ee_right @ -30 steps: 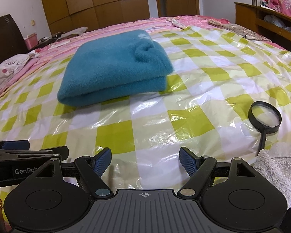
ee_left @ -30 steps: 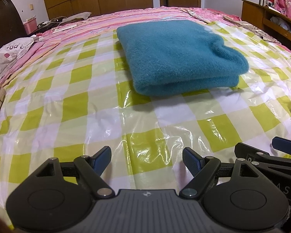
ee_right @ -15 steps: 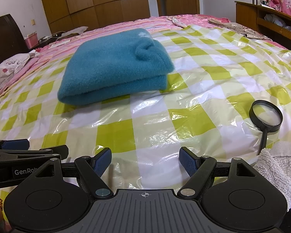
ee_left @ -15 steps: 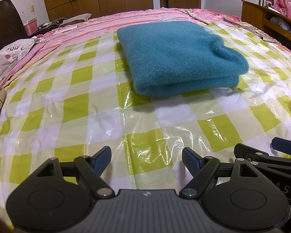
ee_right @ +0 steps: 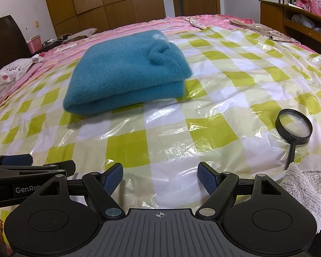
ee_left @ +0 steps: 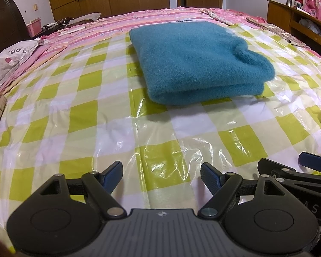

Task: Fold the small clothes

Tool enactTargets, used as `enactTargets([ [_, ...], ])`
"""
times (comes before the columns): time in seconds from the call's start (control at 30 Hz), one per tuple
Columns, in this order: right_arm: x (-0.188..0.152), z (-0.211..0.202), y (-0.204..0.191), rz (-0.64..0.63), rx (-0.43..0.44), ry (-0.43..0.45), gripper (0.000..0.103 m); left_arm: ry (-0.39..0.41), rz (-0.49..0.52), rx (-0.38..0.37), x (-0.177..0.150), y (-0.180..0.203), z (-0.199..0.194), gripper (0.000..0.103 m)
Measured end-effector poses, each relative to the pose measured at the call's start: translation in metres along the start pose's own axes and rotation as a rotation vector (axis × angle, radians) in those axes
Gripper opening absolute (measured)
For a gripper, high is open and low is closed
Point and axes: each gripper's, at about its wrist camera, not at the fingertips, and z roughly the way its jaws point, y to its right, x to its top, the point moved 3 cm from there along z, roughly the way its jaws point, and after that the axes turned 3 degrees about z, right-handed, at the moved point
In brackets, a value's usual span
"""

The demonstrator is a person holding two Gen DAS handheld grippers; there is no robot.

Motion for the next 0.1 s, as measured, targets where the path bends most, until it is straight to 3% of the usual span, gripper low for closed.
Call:
enactTargets([
  [0.1, -0.0016, 0.0005, -0.0001, -0.001, -0.001, 0.0, 0.078, -0.006, -0.004, -0.002, -0.0001, -0.0004, 0.0013, 0.084],
])
